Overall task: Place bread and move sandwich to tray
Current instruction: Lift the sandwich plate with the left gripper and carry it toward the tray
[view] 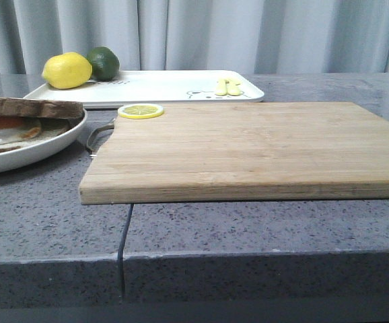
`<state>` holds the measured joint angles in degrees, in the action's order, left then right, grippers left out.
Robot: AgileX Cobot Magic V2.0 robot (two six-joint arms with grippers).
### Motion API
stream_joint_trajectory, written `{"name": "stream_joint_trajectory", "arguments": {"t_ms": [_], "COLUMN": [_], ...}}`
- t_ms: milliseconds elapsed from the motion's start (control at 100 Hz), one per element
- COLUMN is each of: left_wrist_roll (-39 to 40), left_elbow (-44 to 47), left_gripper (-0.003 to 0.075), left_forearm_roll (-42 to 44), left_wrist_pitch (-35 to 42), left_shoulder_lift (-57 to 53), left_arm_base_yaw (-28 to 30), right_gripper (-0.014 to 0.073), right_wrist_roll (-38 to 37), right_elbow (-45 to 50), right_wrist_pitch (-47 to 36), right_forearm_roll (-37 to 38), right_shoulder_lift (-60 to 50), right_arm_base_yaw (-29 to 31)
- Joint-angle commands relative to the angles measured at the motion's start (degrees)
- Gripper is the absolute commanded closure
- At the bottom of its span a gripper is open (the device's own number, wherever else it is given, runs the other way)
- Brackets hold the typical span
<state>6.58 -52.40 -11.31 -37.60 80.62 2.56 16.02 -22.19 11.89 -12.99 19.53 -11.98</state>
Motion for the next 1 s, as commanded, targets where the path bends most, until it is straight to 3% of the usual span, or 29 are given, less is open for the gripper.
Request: {"name": "stream_joint_trajectory", "arguments": {"t_ms": [0, 390, 630, 990], "left_wrist_roll": [-0.6, -0.6, -2.7, -3.0], "left_elbow": [-1.5, -3.3, -7.0, -15.5], "left_gripper": [0.0739, 0.0739, 0.0739, 0.0739], "left_forearm_roll": [-2.5, -11.8, -18.6, -20.7], "left_wrist_pitch": [1.3, 3.6, 3.6, 2.6], "left_shoulder_lift": [-2.5, -8.8, -8.8, -3.1], "left_arm_base_yaw": [-0.1, -0.1, -0.1, -0.1], "right_gripper": [0.0030, 0.0030, 0.0030, 0.0030], "right_wrist_roll": [0.0, 0.0, 0.0, 0.0], "right_elbow": [-1.5, -1.5, -1.5, -1.5], "right_wrist_pitch": [-4.6, -4.6, -4.6, -4.6], "right_forearm_roll": [0.2, 0.2, -0.2, -0.8], "right_shoulder_lift": [0.3, 0.3, 0.3, 0.3], "right_arm_base_yaw": [0.4, 0.4, 0.4, 0.4]}}
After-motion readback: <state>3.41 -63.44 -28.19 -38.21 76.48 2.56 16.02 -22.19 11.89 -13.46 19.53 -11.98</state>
